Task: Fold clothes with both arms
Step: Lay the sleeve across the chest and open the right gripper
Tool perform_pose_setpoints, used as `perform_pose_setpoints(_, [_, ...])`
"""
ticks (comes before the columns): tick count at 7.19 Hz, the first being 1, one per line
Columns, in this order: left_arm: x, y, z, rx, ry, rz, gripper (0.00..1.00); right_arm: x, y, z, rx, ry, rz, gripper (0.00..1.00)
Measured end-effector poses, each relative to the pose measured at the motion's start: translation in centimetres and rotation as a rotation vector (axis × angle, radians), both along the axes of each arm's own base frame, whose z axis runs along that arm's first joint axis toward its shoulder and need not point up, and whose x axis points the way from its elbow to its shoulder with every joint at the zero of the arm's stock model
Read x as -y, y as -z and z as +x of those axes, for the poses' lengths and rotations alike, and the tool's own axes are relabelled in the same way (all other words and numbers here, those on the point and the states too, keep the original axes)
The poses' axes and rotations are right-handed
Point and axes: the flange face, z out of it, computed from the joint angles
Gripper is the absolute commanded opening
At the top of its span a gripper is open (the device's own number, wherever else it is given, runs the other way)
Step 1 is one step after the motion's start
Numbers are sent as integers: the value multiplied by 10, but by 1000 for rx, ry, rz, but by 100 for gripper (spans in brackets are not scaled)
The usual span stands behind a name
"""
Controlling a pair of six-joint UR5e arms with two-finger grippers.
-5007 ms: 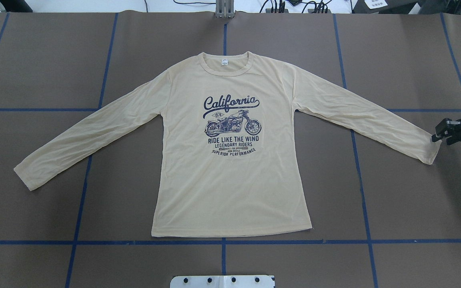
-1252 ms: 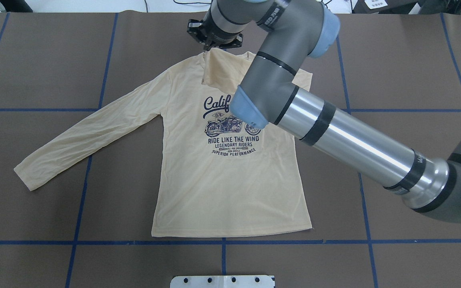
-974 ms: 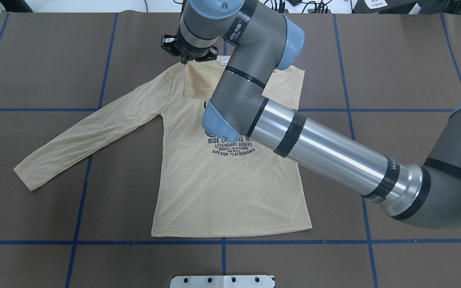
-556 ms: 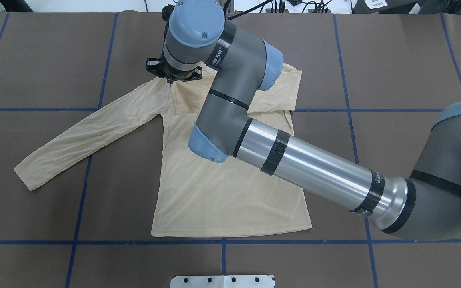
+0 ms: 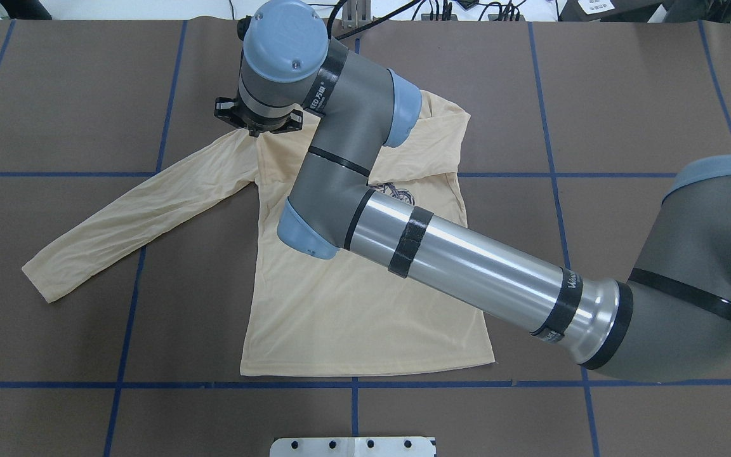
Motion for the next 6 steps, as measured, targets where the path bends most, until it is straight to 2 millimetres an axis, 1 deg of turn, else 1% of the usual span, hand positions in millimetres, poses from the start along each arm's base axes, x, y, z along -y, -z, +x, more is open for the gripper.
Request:
perform_pose_setpoints(1, [0, 1, 0, 0, 0, 2, 99, 2, 1, -4, -3, -2, -3, 95])
perform_pose_setpoints(2, [0, 2, 0, -1, 1, 3, 99, 4, 3, -8, -6, -4, -4, 98])
perform_pose_setpoints(4, [1, 4, 1, -7, 4, -2, 100, 6, 13, -8, 2, -20, -7, 98])
perform_pose_setpoints(5, [2, 6, 13, -42, 11, -38, 100, 7, 19, -4, 16, -30, -25, 98])
perform_pose_setpoints(6, [0, 12, 43, -93, 22, -85, 100, 12, 19, 8, 24, -27, -62, 98])
